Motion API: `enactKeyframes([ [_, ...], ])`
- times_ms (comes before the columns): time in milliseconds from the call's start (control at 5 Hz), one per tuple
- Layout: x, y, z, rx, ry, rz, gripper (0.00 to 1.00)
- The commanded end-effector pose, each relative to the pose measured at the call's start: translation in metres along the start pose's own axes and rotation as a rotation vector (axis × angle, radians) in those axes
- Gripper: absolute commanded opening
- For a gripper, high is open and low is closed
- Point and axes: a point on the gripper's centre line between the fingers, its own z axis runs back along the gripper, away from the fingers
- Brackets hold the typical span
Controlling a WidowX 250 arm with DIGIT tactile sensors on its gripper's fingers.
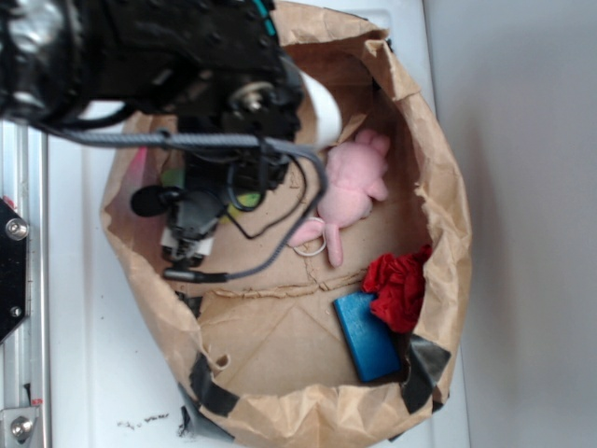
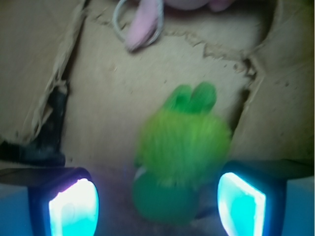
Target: Grab the green animal.
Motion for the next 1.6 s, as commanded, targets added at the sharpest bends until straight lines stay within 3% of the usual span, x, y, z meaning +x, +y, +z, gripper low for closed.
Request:
enactKeyframes([
  [0,0.004,-0.001,-0.009,0.104,-0.067,0.039,1.0],
  [400,-0.013,-0.021,-0.029,0.161,-0.018,0.053,1.0],
  [600,-0.025,-0.03,-0.035,0.229,0.01,0.113,1.0],
  [800,-0.033,-0.036,-0.033,0.235,0.006,0.13,1.0],
  [1000,-0.038,-0.039,-0.032,0.221,0.023,0.145,0.02],
  [1400,-0.012,-0.027,-0.042,0.205,0.006,0.18,0.0],
])
